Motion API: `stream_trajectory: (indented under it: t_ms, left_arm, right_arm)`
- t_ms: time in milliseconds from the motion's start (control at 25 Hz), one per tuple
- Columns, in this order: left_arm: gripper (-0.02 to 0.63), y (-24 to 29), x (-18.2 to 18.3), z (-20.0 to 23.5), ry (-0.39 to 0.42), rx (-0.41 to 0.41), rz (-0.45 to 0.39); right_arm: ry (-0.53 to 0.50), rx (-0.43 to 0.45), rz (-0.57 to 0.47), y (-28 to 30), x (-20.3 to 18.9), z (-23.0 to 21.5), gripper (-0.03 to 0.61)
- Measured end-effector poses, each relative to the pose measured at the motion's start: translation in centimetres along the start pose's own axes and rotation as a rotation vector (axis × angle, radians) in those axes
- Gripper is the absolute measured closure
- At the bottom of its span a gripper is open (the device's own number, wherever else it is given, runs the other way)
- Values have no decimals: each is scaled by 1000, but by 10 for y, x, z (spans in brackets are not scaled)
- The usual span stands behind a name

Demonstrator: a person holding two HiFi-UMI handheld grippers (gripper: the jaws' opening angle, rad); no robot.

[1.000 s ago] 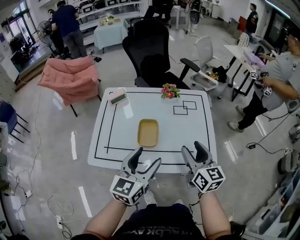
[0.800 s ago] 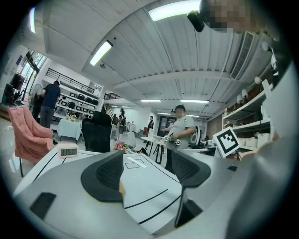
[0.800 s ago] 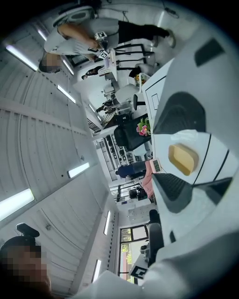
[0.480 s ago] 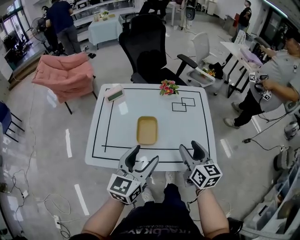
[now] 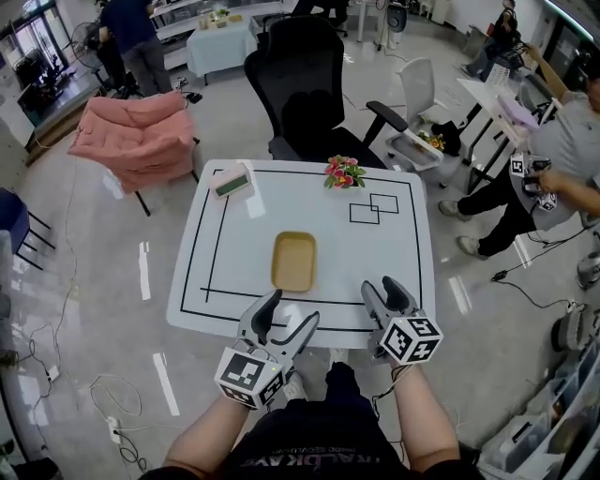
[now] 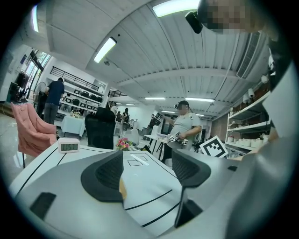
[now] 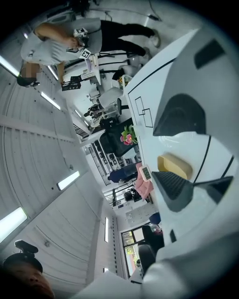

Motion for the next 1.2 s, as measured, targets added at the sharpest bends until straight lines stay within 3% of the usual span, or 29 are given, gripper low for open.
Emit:
stream_trajectory:
  t_ms: [680,1200]
  left_arm:
    - [293,57,5,9,-41,55,50]
    - [293,72,0,21,-78,95,68]
  right_arm:
    - [120,-19,235,79,-21,-76,391]
    - [135,-45,373,116,-29,-99,428]
Point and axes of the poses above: the fingertips, and each gripper's own axes: y forward along the fingers, z to its left, x out of its top, the point moved 7 cm from there along -y, backward along the fingers, and after that the axes turned 11 degrees about z, right-handed, at the moved point
